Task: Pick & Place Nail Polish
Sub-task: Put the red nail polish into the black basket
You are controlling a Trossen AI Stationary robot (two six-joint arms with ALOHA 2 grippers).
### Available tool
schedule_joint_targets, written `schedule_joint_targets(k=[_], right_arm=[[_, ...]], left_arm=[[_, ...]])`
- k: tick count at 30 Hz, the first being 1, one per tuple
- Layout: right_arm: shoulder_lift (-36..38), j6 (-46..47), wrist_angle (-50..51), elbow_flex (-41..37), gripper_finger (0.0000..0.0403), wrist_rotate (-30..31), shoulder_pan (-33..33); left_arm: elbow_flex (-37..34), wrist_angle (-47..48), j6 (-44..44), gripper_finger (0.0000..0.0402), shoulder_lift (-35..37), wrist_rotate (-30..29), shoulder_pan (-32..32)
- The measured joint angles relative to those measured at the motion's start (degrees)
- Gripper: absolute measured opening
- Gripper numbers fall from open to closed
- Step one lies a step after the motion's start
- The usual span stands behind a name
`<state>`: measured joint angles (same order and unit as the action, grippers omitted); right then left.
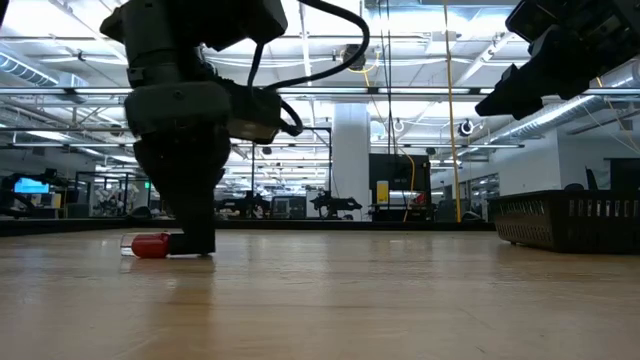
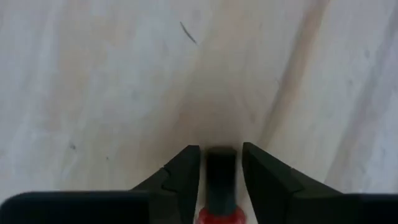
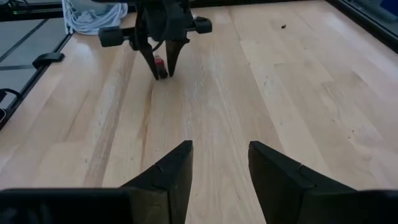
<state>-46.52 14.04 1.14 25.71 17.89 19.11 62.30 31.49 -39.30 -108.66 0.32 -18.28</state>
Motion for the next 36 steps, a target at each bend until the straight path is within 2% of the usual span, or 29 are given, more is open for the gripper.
schedule_joint_targets(k=[5, 14, 20, 23, 25, 28, 30, 33, 36], right_arm=[[0.01, -0.22, -0.07, 0.0, 0.0146, 0.02, 0.0], [0.0, -0.22, -0.04, 0.0, 0.0146, 0.02, 0.0], [0.0, -0.22, -0.04, 0.0, 0.0146, 0.02, 0.0], [0.0, -0.22, -0.04, 0.0, 0.0146, 0.35, 0.0], [0.0, -0.26, -0.04, 0.0, 0.0146, 2.74, 0.0], [0.02, -0.32, -0.15, -0.7, 0.0146, 10.14, -0.13], [-0.01, -0.26, -0.01, -1.68, 0.0146, 14.88, -0.78], [-0.02, 0.18, -0.02, -2.72, 0.0145, 18.06, -2.28], [0.0, 1.54, 0.0, -3.42, 0.0143, 16.66, -3.63]], left_arm=[[-0.04, 0.52, 0.22, 0.0099, -0.02, 2.1, -0.14], [0.0, 3.5, 3.4, 0.0095, 0.0, 2.88, -0.22], [0.0, 3.42, 8.97, 0.0044, 0.07, 0.59, 0.4], [-0.09, -0.03, 13.7, 0.0036, 0.05, 0.96, 1.27], [-0.32, -4.14, 18.36, 0.0036, 0.05, 0.07, 1.59], [-0.42, -12.75, 26.53, 0.0036, 0.51, -6.22, 1.86], [-0.62, -16.81, 32.19, 0.0036, 0.91, -8.15, 2.97], [-0.57, -22.28, 37.97, 0.0036, 1.16, -6.84, 7.07], [-0.59, -26.26, 41.31, 0.0036, 1.19, -2.01, 12.64]])
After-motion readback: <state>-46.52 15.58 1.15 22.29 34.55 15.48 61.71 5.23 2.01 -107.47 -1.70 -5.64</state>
